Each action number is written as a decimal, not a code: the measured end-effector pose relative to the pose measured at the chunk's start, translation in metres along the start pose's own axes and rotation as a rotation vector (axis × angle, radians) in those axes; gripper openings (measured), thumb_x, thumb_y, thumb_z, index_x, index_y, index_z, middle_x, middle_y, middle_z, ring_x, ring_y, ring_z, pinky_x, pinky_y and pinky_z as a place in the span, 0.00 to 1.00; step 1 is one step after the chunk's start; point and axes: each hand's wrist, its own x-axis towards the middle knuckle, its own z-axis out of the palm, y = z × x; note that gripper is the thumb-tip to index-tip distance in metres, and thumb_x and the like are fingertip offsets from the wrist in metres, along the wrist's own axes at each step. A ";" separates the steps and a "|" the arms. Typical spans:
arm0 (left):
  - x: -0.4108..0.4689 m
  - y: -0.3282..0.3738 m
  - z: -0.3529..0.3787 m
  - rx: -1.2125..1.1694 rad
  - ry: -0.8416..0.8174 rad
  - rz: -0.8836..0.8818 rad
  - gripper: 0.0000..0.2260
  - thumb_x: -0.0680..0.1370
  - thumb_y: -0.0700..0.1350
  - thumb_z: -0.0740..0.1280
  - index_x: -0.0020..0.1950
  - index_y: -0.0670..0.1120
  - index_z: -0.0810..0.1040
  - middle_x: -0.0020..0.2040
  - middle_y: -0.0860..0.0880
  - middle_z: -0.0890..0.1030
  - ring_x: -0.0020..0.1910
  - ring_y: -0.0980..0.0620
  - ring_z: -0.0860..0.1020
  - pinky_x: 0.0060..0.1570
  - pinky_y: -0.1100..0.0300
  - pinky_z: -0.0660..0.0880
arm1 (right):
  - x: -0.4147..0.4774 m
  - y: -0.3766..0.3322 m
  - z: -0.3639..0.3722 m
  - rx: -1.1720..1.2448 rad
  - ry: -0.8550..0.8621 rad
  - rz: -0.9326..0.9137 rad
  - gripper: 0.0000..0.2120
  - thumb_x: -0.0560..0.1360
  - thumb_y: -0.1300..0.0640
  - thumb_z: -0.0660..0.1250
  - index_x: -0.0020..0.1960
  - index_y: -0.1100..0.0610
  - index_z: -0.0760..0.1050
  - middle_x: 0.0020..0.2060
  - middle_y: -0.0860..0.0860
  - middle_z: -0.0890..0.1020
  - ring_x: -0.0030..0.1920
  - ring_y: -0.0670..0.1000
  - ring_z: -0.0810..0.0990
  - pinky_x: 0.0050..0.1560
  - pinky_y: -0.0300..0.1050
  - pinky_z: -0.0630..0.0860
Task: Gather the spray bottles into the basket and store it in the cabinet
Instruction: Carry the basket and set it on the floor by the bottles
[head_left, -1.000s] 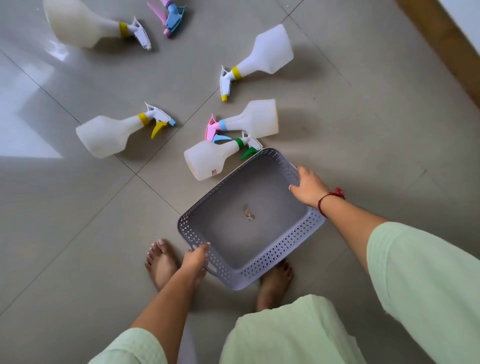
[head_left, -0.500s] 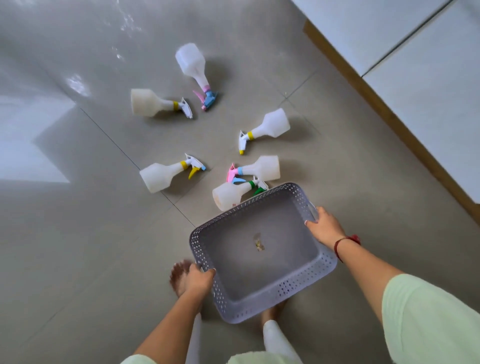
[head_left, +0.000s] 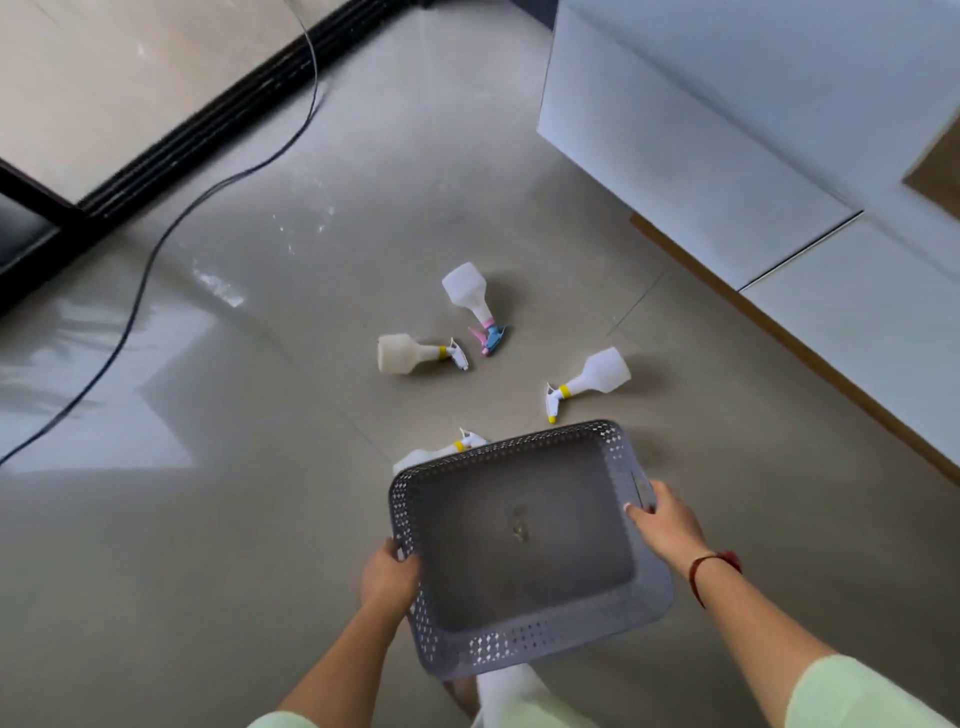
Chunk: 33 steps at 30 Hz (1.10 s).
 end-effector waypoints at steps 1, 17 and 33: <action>0.003 0.006 -0.008 0.025 0.008 0.004 0.17 0.74 0.47 0.64 0.60 0.42 0.75 0.58 0.39 0.80 0.57 0.40 0.79 0.58 0.49 0.74 | 0.000 -0.006 0.003 0.008 -0.006 0.009 0.22 0.76 0.55 0.65 0.67 0.61 0.66 0.48 0.59 0.79 0.53 0.61 0.77 0.48 0.46 0.70; 0.081 0.142 -0.060 0.456 -0.029 0.260 0.13 0.76 0.44 0.63 0.59 0.42 0.75 0.52 0.40 0.81 0.52 0.41 0.79 0.45 0.57 0.70 | 0.014 -0.038 0.031 0.380 0.020 0.378 0.21 0.76 0.57 0.65 0.66 0.61 0.67 0.55 0.61 0.78 0.52 0.60 0.77 0.47 0.45 0.69; 0.149 0.195 -0.111 0.656 -0.073 0.399 0.08 0.73 0.44 0.63 0.51 0.45 0.74 0.50 0.40 0.81 0.50 0.39 0.79 0.43 0.56 0.70 | -0.012 -0.105 0.097 0.578 0.218 0.582 0.18 0.76 0.60 0.63 0.65 0.60 0.68 0.43 0.56 0.77 0.43 0.58 0.75 0.47 0.49 0.72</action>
